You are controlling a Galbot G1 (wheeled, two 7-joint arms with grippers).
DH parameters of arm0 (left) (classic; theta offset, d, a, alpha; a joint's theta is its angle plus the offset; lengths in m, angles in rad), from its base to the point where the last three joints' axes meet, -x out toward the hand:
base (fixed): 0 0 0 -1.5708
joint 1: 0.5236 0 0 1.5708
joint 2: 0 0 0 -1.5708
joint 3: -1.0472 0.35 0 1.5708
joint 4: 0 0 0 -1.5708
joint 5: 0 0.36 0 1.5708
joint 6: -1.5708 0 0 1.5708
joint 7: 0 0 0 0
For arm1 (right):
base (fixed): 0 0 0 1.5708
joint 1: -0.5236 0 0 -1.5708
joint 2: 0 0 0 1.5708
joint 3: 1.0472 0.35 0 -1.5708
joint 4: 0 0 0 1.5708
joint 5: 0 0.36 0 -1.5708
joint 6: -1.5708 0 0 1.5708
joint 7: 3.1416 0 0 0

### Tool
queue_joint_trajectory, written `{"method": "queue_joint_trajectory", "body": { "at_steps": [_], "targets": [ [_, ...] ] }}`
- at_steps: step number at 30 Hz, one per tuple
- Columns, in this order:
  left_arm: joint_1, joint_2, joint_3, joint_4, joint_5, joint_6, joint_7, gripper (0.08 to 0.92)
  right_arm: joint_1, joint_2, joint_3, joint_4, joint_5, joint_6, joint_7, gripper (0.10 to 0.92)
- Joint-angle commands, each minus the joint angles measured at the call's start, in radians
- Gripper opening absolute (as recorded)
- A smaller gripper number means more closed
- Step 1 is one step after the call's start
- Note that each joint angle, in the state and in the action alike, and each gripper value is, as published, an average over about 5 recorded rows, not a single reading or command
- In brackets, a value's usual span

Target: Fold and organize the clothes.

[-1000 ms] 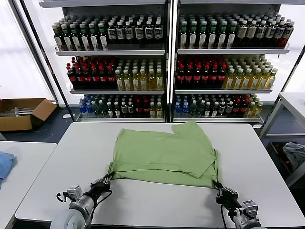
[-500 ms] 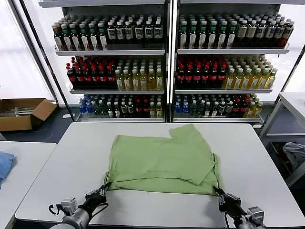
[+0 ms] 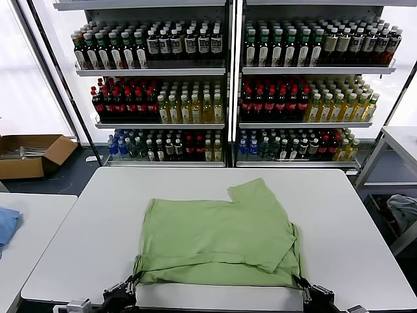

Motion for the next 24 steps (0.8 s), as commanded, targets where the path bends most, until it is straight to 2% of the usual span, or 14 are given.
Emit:
{"method": "queue_joint_trajectory", "body": {
  "at_steps": [1,5,8,10,17,21,24],
  "targets": [
    [0.118,-0.017,-0.101,-0.075,0.032,0.005,0.015,0.086,-0.034,-0.008,0.005,0.017,-0.009,0.006,-0.008,0.107],
    [0.144,-0.027,-0.134,-0.092,0.020,0.010,0.016,0.086,-0.026,-0.008,-0.003,0.041,-0.012,0.011,0.022,0.124],
    [0.151,-0.033,-0.154,-0.110,0.004,0.016,0.013,0.104,-0.023,-0.010,0.007,0.082,-0.002,0.013,0.049,0.189],
    [0.142,-0.029,-0.169,-0.121,0.001,0.022,0.010,0.144,-0.005,-0.007,0.016,0.083,0.011,0.015,0.055,0.250],
    [0.069,0.015,-0.193,-0.106,-0.038,0.028,0.010,0.342,0.097,-0.042,0.073,0.083,0.072,0.021,0.042,0.449],
    [-0.045,0.093,-0.158,-0.058,-0.017,0.031,0.010,0.463,0.273,-0.075,0.069,0.045,0.129,-0.086,0.070,0.570],
    [-0.103,0.169,-0.145,-0.029,-0.024,0.031,0.030,0.550,0.429,-0.099,0.036,-0.030,0.145,-0.138,0.038,0.648]
  ]
}}
